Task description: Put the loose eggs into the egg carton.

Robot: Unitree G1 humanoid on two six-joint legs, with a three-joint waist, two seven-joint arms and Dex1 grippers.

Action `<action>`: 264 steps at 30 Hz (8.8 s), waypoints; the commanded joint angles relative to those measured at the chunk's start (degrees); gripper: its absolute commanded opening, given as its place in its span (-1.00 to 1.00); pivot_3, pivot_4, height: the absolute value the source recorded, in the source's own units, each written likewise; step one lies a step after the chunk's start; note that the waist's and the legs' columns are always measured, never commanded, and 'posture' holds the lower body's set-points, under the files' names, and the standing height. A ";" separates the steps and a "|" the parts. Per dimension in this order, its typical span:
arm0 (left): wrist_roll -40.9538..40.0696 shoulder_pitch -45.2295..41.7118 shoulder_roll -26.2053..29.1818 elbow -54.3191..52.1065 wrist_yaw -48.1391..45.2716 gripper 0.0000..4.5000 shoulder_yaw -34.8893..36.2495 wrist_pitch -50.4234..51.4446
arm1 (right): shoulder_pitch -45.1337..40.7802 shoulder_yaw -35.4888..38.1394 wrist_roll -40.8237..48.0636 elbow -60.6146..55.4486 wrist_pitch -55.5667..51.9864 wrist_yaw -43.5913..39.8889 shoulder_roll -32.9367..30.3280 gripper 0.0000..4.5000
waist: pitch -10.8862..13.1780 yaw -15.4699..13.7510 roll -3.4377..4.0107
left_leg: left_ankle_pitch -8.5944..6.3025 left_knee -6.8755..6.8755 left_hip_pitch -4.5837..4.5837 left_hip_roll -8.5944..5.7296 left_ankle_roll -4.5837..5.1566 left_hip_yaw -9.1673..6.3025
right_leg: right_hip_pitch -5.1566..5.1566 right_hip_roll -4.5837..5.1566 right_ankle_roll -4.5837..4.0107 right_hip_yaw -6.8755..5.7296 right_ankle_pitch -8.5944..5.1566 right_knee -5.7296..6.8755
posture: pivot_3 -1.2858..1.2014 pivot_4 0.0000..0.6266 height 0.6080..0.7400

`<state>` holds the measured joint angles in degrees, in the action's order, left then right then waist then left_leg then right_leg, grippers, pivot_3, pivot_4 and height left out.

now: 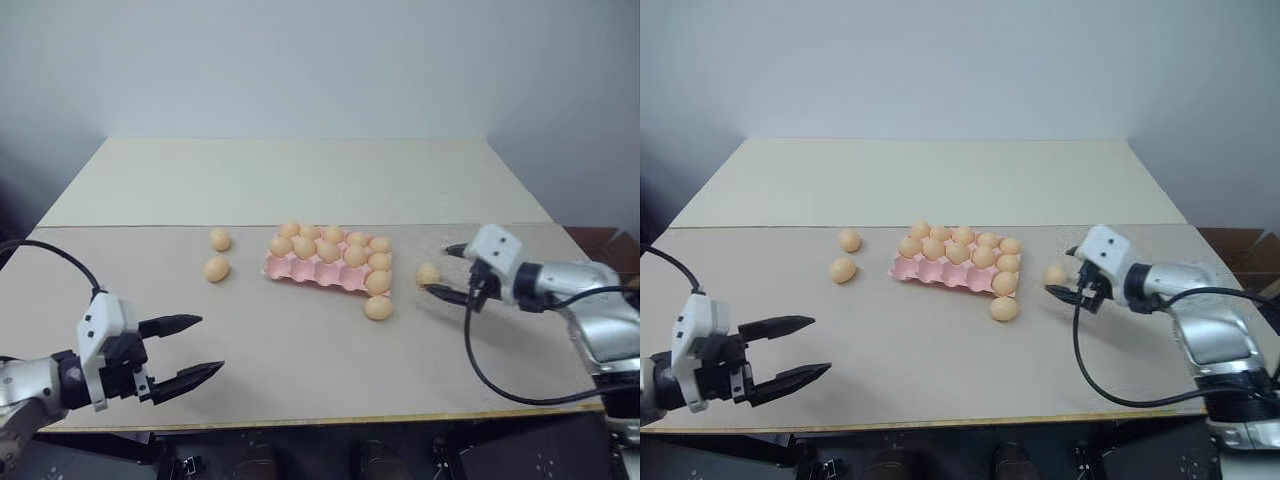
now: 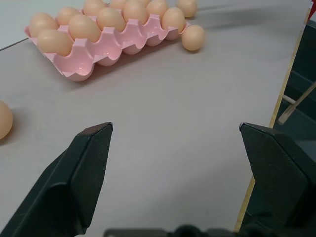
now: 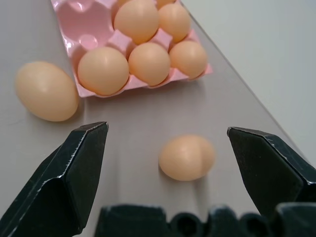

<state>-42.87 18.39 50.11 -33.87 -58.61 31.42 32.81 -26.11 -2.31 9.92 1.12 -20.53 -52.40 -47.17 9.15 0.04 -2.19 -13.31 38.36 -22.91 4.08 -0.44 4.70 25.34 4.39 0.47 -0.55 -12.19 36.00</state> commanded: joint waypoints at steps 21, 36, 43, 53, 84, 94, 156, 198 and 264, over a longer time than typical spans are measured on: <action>-0.97 0.39 -0.17 -2.67 0.06 1.00 -0.17 -0.38 | -13.44 -4.54 -10.57 30.21 14.95 2.10 8.68 0.92 | 0.00 0.88 0.00 | 0.01 0.00 0.06 0.00 0.01 -0.01 | -0.03 -0.02 0.00 0.01 0.02 0.06 | 0.03 -0.52 1.00; -0.43 1.37 -0.55 -2.93 0.50 1.00 0.15 -1.20 | -12.19 -3.01 -11.42 28.41 16.88 4.09 8.78 0.10 | 0.00 0.87 0.01 | 0.01 0.00 0.09 0.00 0.01 -0.01 | -0.06 -0.02 0.00 0.02 0.03 0.08 | 0.03 -0.52 1.00; -0.74 0.71 -0.60 -3.01 0.94 1.00 -0.04 -1.04 | -8.30 0.47 -4.99 3.60 6.79 2.27 7.71 0.10 | 0.02 0.97 0.05 | 0.00 -0.05 0.05 0.01 0.01 0.00 | 0.01 -0.02 0.34 0.02 0.21 0.07 | 0.03 -0.52 1.00; -1.02 -0.48 -1.02 -3.33 1.21 1.00 -0.75 -1.10 | -9.62 -8.08 -2.02 -11.07 -4.74 3.49 16.33 0.10 | 0.02 0.65 0.05 | 0.01 -0.05 0.10 0.10 0.00 0.01 | -0.01 -0.06 -0.03 -0.02 0.03 0.10 | 0.03 -0.52 1.00; 0.28 -0.41 -1.96 -2.50 0.26 1.00 -2.73 -2.52 | -2.77 -2.92 -1.22 -17.63 -6.80 0.86 9.73 0.99 | 0.03 0.18 0.05 | 0.00 -0.06 -0.02 0.05 0.00 0.00 | 0.03 0.00 -0.03 -0.07 0.03 0.04 | 0.03 -0.52 1.00; 0.83 3.39 -0.57 -0.49 -3.78 1.00 2.00 -3.97 | 16.04 15.30 10.06 -32.89 -14.69 -12.48 -13.37 0.99 | 0.04 0.11 0.03 | 0.00 -0.10 0.08 0.06 -0.01 0.02 | 0.02 -0.01 0.01 -0.04 -0.03 -0.01 | 0.03 -0.52 1.00; 0.02 4.47 -1.38 -3.70 0.11 1.00 1.55 -3.37 | 2.28 -13.23 -7.42 -6.42 1.81 -0.56 11.21 0.43 | 0.04 0.65 0.00 | 0.00 -0.09 0.19 0.05 0.00 0.01 | -0.07 -0.03 -0.02 -0.03 -0.02 0.07 | 0.03 -0.52 1.00; 1.17 7.46 -4.06 -6.16 1.53 1.00 2.51 -4.61 | -17.80 -15.29 -11.40 9.41 7.67 4.88 27.34 0.41 | 0.04 0.84 0.01 | 0.01 -0.11 -0.41 0.25 0.00 0.12 | 0.66 -0.22 -0.23 -0.04 0.51 0.15 | 0.03 -0.52 1.00; 29.48 -45.19 -19.45 53.42 27.20 1.00 -22.93 -15.84 | 10.80 0.98 5.09 -36.61 -17.98 3.11 -1.84 0.98 | -0.02 -0.50 -0.16 | 0.02 0.32 -0.39 0.17 0.00 0.05 | 0.33 -0.21 -0.03 0.01 0.75 0.13 | 0.03 -0.52 1.00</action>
<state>-13.59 -25.09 30.69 19.23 -31.30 8.28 19.51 -15.12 -2.48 14.76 -34.21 -38.58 -49.78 -48.38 9.13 -0.47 -2.35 -13.28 38.77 -23.34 4.24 -0.43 4.75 25.66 4.18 0.47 -0.57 -11.42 36.12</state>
